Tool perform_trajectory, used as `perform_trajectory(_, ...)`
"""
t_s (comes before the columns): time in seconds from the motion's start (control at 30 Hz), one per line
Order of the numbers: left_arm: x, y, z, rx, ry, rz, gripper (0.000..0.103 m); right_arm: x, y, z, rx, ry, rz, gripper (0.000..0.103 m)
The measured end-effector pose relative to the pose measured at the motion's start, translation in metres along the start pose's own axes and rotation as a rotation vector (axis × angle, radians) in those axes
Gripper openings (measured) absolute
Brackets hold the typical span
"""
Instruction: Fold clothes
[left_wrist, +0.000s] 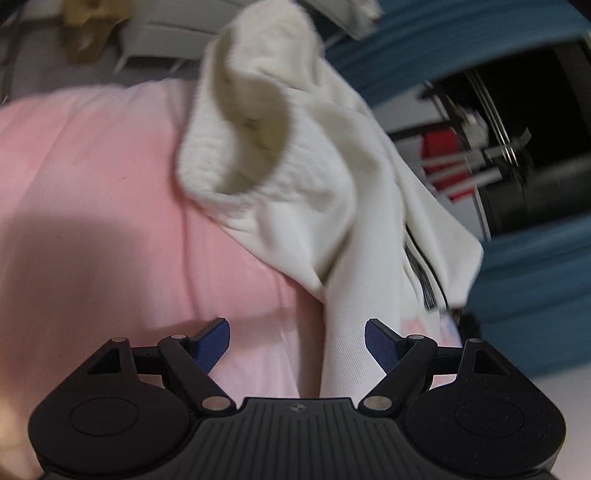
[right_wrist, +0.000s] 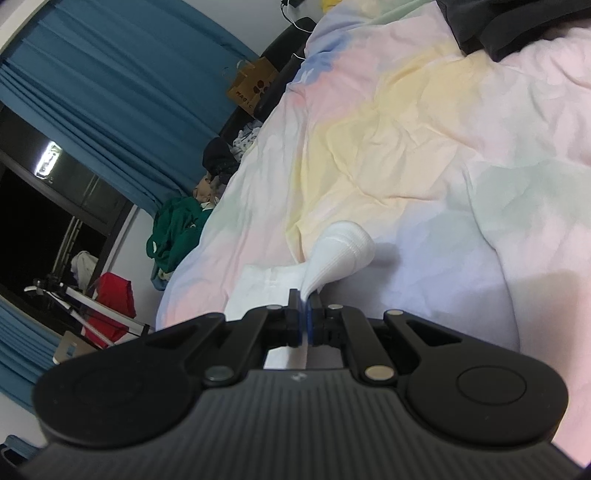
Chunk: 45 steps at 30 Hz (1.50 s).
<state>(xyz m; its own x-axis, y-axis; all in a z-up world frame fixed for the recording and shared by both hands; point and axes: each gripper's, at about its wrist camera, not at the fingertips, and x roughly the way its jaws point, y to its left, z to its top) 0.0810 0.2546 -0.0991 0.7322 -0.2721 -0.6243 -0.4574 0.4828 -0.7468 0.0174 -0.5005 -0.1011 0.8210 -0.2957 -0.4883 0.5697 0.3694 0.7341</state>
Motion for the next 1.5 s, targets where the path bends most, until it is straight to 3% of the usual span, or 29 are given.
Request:
perform_trajectory(0.1,0.011,0.013,0.012,-0.124,-0.016,-0.015,0.082,0.002,0.002,0.0,-0.01,-0.007,0.001,0.005)
perform_trajectory(0.3,0.021,0.027,0.041,-0.26,-0.138,0.006,0.081,0.008,0.005,0.0,-0.024,-0.021,-0.005,0.005)
perform_trajectory(0.4,0.021,0.028,0.053,-0.232,-0.233,0.047,0.08,0.012,0.005,0.0,-0.022,-0.026,-0.008,0.005)
perform_trajectory(0.53,0.028,0.025,0.057,-0.202,-0.255,0.071,0.08,0.017,0.004,-0.002,-0.016,-0.028,-0.025,0.005)
perform_trajectory(0.6,0.026,0.019,0.057,-0.169,-0.265,0.111,0.072,0.019,0.005,-0.002,-0.025,-0.029,-0.031,0.005)
perform_trajectory(0.63,0.025,0.017,0.057,-0.152,-0.27,0.131,0.06,0.02,0.005,-0.003,-0.031,-0.03,-0.033,0.005)
perform_trajectory(0.77,0.012,0.017,0.059,-0.152,-0.235,0.17,0.022,0.023,0.004,-0.001,-0.049,-0.033,-0.029,0.005)
perform_trajectory(0.83,-0.002,0.014,0.066,-0.127,-0.214,0.173,0.016,0.024,0.003,-0.001,-0.058,-0.032,-0.039,0.005)
perform_trajectory(0.97,-0.05,0.005,0.083,-0.029,-0.209,0.177,0.016,0.026,-0.006,0.001,-0.022,-0.014,-0.04,0.005)
perform_trajectory(1.17,-0.116,0.011,0.123,0.002,-0.163,0.166,0.015,0.025,-0.023,0.008,0.039,0.013,-0.048,0.005)
perform_trajectory(1.37,-0.151,0.037,0.154,0.041,-0.125,0.229,0.015,0.004,-0.024,0.012,0.023,-0.046,-0.013,0.005)
perform_trajectory(1.5,-0.159,0.063,0.159,0.029,-0.099,0.261,0.015,-0.019,-0.021,0.012,-0.02,-0.105,-0.076,0.005)
